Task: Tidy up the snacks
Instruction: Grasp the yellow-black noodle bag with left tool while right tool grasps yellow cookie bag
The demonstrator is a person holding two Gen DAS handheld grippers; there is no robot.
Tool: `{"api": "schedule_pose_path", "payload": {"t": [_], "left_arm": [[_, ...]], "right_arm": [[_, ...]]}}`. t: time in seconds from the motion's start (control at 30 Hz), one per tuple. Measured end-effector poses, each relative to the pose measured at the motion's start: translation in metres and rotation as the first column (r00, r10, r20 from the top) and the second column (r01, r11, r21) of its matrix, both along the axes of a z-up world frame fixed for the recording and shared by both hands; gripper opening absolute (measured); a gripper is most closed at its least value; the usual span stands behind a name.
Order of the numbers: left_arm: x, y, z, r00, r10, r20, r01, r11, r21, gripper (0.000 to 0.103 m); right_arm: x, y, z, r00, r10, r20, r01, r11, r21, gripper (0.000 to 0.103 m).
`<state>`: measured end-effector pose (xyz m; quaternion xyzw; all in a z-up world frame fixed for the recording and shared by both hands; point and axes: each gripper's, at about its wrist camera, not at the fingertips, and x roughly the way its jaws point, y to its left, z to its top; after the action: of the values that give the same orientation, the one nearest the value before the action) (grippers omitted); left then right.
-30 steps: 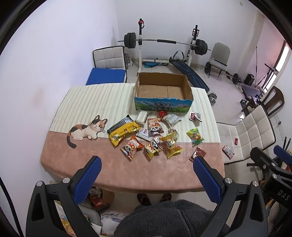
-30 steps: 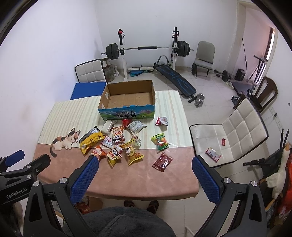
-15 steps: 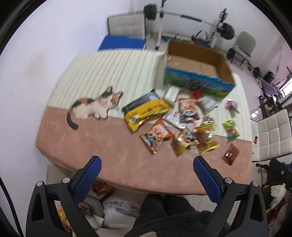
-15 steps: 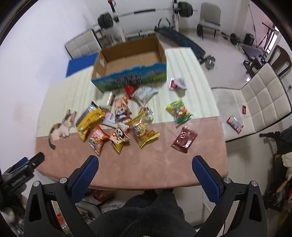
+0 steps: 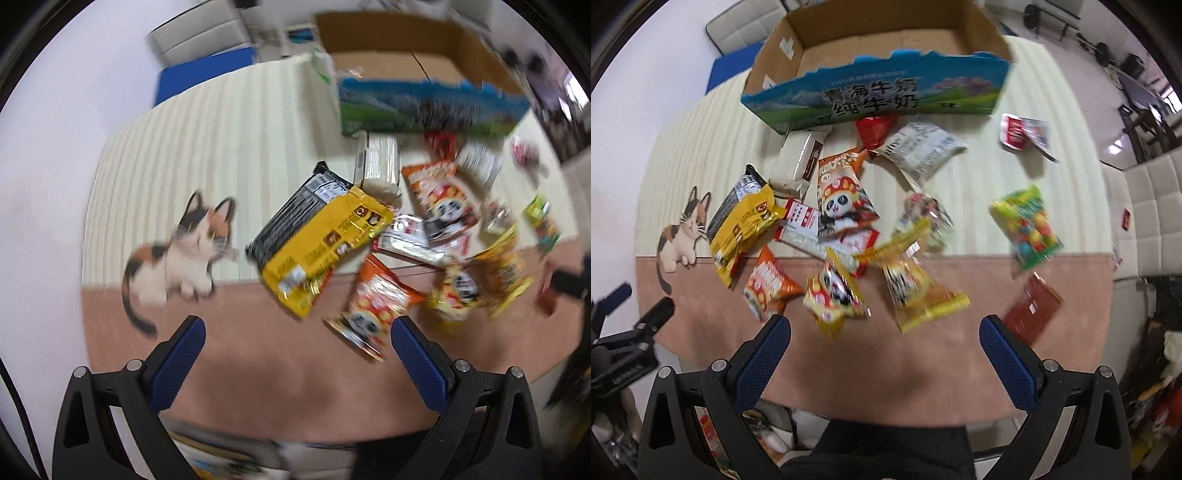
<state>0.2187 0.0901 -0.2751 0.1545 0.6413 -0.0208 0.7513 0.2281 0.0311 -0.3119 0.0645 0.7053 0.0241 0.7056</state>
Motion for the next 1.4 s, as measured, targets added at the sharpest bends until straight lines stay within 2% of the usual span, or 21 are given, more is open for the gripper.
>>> {"api": "schedule_pose_path", "payload": {"t": [0.1,0.27,0.4,0.57,0.63,0.67,0.73,0.8,0.87,0.97,1.03,1.1,1.17,1.23,1.33,1.4], "left_arm": [[0.027,-0.004,-0.032,0.994,-0.096,-0.054,0.099,0.994,0.049,0.103],[0.065,-0.015,-0.082,0.963,-0.238,-0.128,0.254,0.958,0.130,0.103],[0.088,-0.021,-0.109,0.950,-0.252,-0.183,0.277,0.952,0.127,0.103],[0.124,-0.008,-0.116,0.974,-0.131,-0.186,0.145,0.987,0.066,0.103],[0.132,-0.002,-0.118,0.979,-0.087,-0.182,0.099,0.994,0.056,0.103],[0.134,0.001,-0.115,0.977,-0.083,-0.194,0.085,0.996,0.004,0.103],[0.127,0.000,-0.104,0.973,-0.131,-0.192,0.119,0.990,-0.074,0.103],[0.115,-0.005,-0.097,0.959,-0.210,-0.189,0.194,0.976,-0.096,0.103],[0.100,-0.010,-0.101,0.939,-0.279,-0.202,0.272,0.960,-0.063,0.103],[0.088,-0.010,-0.121,0.922,-0.305,-0.238,0.319,0.948,0.020,0.103],[0.088,-0.005,-0.131,0.926,-0.279,-0.254,0.299,0.953,0.043,0.103],[0.097,0.006,-0.138,0.945,-0.213,-0.249,0.236,0.970,0.065,0.103],[0.113,0.024,-0.139,0.965,-0.111,-0.238,0.124,0.991,0.041,0.103],[0.126,0.043,-0.138,0.974,-0.021,-0.225,0.028,0.999,0.029,0.103],[0.140,0.070,-0.140,0.969,0.070,-0.235,-0.071,0.997,0.001,0.103],[0.143,0.079,-0.149,0.964,0.098,-0.246,-0.105,0.994,-0.014,0.103]], "right_arm": [[0.024,0.007,-0.023,0.999,0.028,-0.042,-0.028,1.000,0.006,0.103],[0.049,0.011,-0.061,0.993,0.047,-0.111,-0.047,0.999,0.008,0.103],[0.058,0.004,-0.079,0.988,0.026,-0.151,-0.025,1.000,0.007,0.103],[0.059,-0.018,-0.083,0.985,-0.034,-0.171,0.038,0.999,0.021,0.103],[0.055,-0.029,-0.080,0.983,-0.053,-0.176,0.059,0.998,0.026,0.103],[0.053,-0.034,-0.078,0.982,-0.058,-0.177,0.065,0.997,0.029,0.103],[0.047,-0.039,-0.073,0.981,-0.059,-0.183,0.067,0.997,0.035,0.103],[0.040,-0.044,-0.070,0.980,-0.052,-0.193,0.061,0.997,0.043,0.103],[0.030,-0.049,-0.070,0.977,-0.037,-0.208,0.047,0.998,0.042,0.103],[0.020,-0.053,-0.073,0.972,-0.022,-0.235,0.031,0.999,0.036,0.103],[0.014,-0.054,-0.079,0.967,-0.012,-0.254,0.019,0.999,0.026,0.103],[0.010,-0.054,-0.086,0.965,-0.005,-0.261,0.012,1.000,0.024,0.103],[0.010,-0.056,-0.094,0.964,-0.003,-0.267,0.007,1.000,0.014,0.103],[0.013,-0.057,-0.102,0.963,-0.003,-0.271,0.007,1.000,0.011,0.103],[0.017,-0.056,-0.113,0.963,0.002,-0.270,0.003,1.000,0.016,0.103],[0.019,-0.054,-0.120,0.962,0.011,-0.274,-0.008,1.000,0.014,0.102]]}}
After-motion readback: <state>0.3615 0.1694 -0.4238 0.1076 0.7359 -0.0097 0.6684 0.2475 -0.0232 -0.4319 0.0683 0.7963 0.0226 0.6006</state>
